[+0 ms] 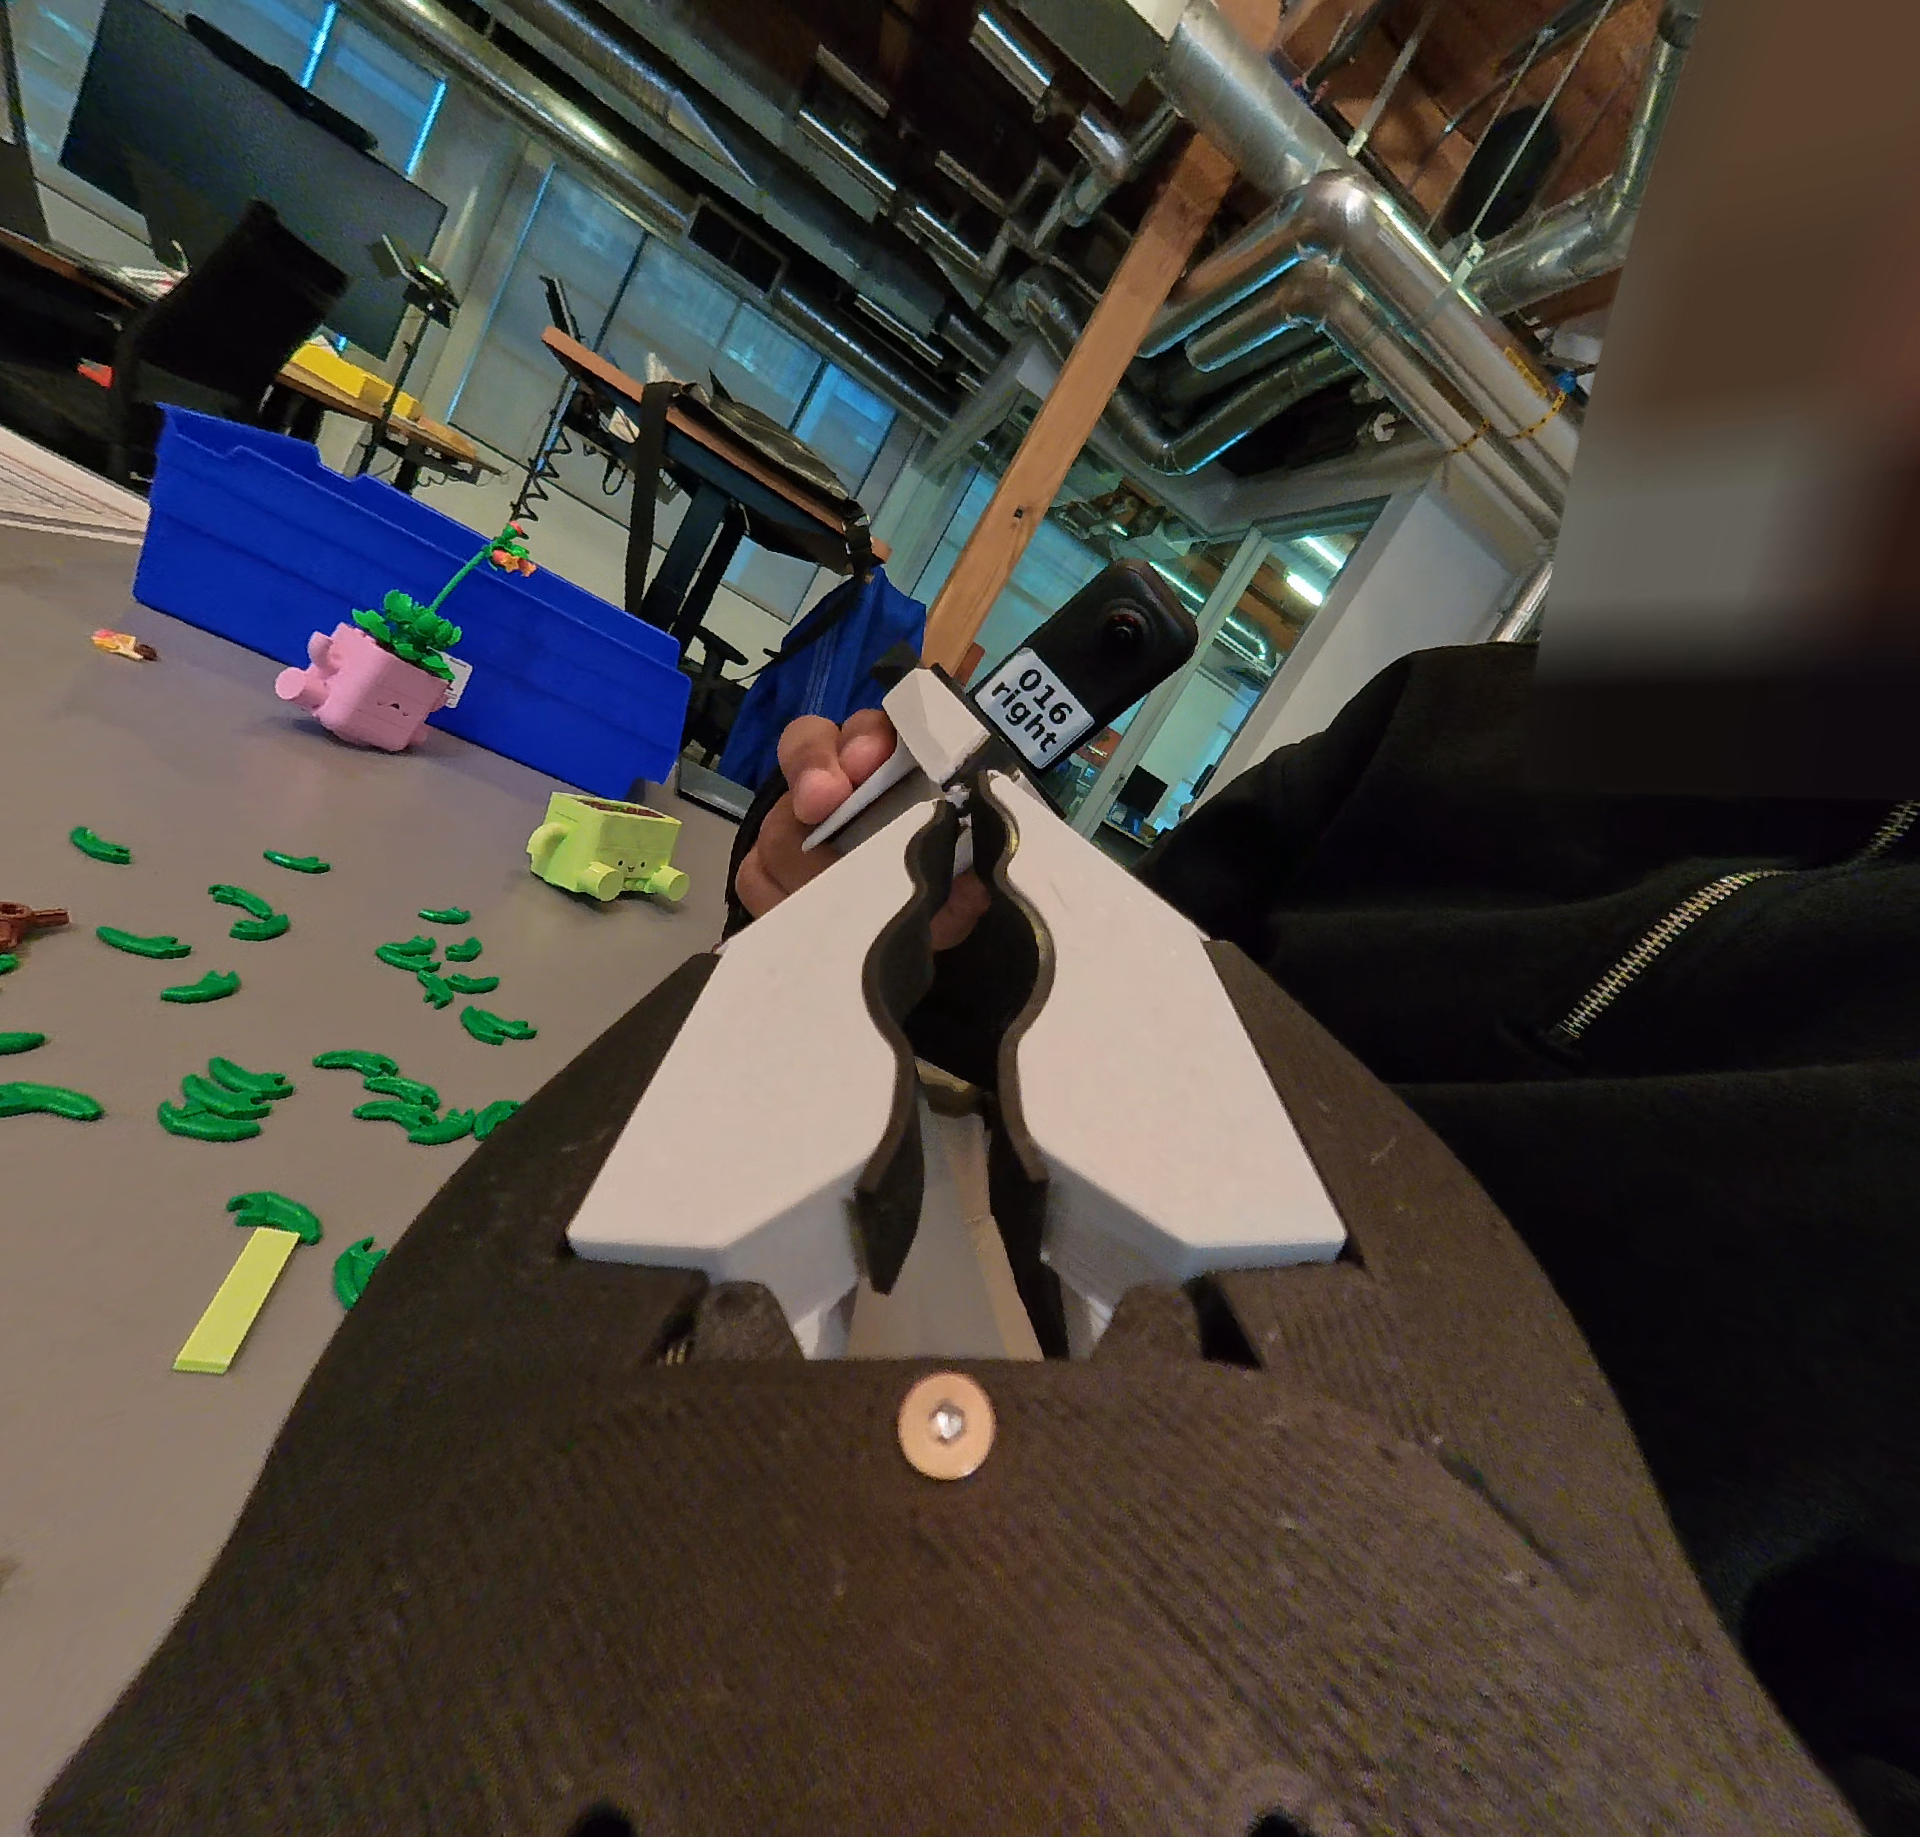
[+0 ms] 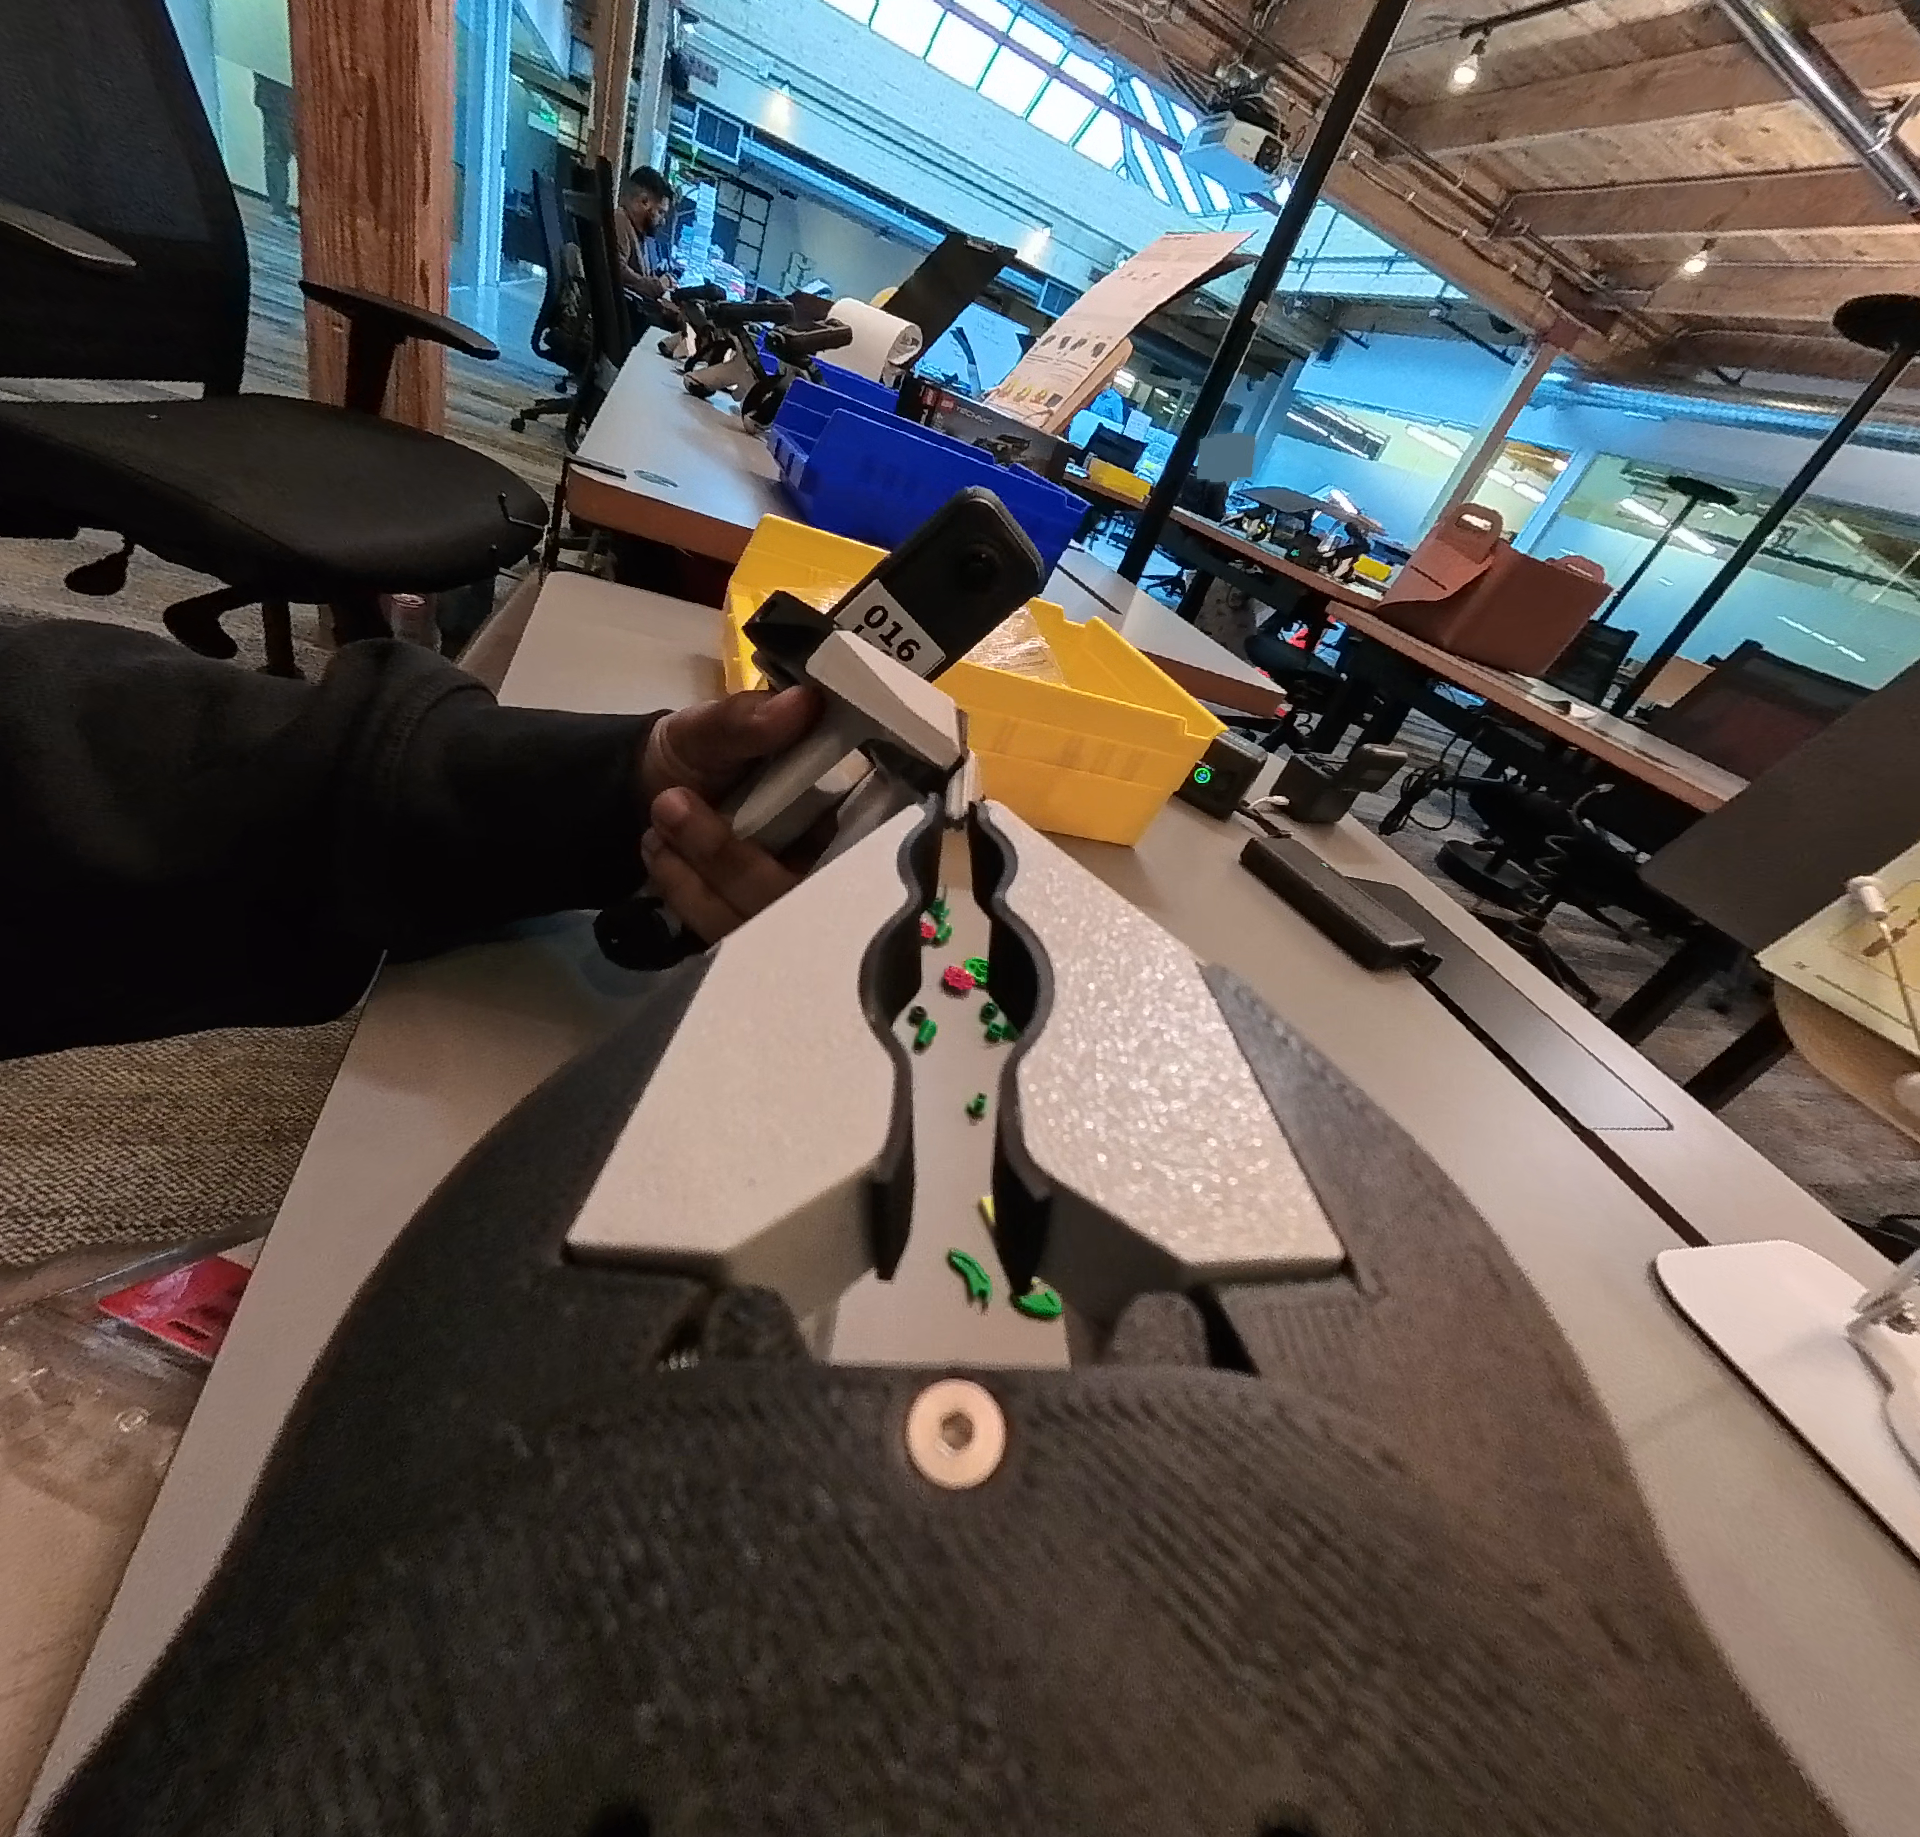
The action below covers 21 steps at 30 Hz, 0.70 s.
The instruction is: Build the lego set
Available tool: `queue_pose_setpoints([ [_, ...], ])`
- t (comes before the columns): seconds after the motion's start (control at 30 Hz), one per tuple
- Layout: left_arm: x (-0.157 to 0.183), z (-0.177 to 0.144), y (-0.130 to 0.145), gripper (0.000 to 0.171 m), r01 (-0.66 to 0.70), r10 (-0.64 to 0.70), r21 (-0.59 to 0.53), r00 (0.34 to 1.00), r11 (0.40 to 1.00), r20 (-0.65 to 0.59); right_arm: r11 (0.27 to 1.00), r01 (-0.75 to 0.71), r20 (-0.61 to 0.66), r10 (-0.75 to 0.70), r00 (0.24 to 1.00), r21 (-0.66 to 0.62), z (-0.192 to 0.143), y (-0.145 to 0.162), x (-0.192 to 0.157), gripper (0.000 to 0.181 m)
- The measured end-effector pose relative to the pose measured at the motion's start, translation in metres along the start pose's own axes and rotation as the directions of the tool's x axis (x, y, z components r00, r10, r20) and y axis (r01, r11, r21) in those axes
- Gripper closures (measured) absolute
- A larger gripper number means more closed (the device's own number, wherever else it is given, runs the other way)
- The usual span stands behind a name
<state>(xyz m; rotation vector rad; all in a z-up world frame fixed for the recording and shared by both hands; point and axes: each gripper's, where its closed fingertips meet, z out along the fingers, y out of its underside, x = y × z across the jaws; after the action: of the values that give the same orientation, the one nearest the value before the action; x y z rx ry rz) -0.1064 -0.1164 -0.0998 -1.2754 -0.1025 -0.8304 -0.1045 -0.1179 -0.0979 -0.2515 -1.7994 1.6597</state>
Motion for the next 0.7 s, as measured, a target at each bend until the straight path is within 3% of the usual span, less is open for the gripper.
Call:
queue_pose_setpoints([
  [0.3,-0.0034,0.0014,-0.0024,0.171,-0.060,0.058,0.036,0.997,0.998,0.044,0.991,-0.135,0.017,0.135,0.991,-0.022,0.0002,0.0028,0.0050,0.180],
  [0.4,-0.0060,0.0034,-0.0028,0.161,-0.091,0.088,0.044,0.993,0.995,0.075,0.986,-0.167,0.033,0.167,0.985,-0.011,-0.0008,0.0009,0.0047,0.181],
  [0.7,-0.0041,0.0020,-0.0037,0.159,-0.094,0.090,0.053,0.994,0.994,0.066,0.954,-0.300,0.076,0.300,0.951,-0.009,-0.0027,0.0020,0.0075,0.180],
])
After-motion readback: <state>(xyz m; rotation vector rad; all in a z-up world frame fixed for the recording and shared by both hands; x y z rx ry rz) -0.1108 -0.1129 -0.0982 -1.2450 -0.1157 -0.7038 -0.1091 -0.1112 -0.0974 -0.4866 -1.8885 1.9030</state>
